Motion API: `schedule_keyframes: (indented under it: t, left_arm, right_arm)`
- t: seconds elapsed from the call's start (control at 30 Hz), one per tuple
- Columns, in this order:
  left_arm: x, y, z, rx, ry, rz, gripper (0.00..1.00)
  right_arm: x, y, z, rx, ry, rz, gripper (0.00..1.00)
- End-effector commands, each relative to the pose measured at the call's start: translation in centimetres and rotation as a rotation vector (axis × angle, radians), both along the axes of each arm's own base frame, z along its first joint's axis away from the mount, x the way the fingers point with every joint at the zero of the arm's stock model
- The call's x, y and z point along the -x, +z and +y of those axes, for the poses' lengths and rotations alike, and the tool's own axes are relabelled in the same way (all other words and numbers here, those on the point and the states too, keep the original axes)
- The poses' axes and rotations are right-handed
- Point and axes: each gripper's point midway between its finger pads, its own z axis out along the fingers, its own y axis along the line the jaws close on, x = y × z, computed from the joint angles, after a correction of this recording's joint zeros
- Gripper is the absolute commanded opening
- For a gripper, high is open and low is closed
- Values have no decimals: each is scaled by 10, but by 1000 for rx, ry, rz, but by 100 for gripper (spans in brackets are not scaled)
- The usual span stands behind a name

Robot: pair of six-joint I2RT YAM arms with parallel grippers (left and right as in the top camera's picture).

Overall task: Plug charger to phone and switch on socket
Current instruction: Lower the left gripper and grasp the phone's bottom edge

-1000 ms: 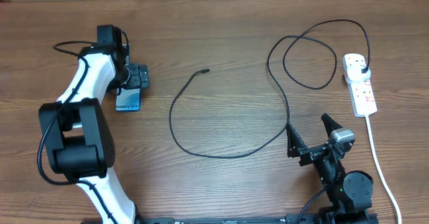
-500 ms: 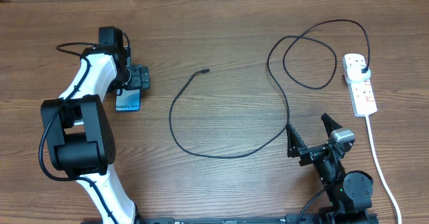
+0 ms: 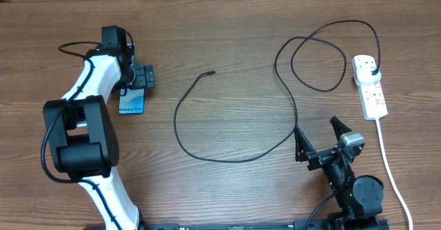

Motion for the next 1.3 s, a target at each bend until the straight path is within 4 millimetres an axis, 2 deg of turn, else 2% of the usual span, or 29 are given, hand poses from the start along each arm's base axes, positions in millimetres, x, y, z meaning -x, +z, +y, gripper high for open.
schedule_keyframes:
  t: [0.0,0.13,0.37,0.67,0.87,1.07,1.2,1.27]
  left_arm:
    - [-3,-6,-1,16,-1,9,100]
    - [1,-7,-1,22,12,25,91]
    - [19,-11,-4,42,67,100,81]
    - [43,-12,-28,186,117,201,82]
    - [63,-12,-31,201,182,286,87]
    - [63,-12,-31,204,208,285,98]
    - [61,-12,-30,203,213,278,97]
    - [62,-12,-30,201,227,281,93]
  right_arm:
    - [0,-3,-1,0,-5,0,100]
    - [0,-3,-1,0,-5,0,100]
    - [0,-3,-1,0,-5,0,100]
    - [0,-3,-1,0,-5,0,100]
    - [0,-3,-1,0,-5,0,100]
    - [0,-3,-1,0,-5,0,100]
    - [0,-3,-1,0,-5,0,100]
    - [0,-3,-1,0,-5,0,100]
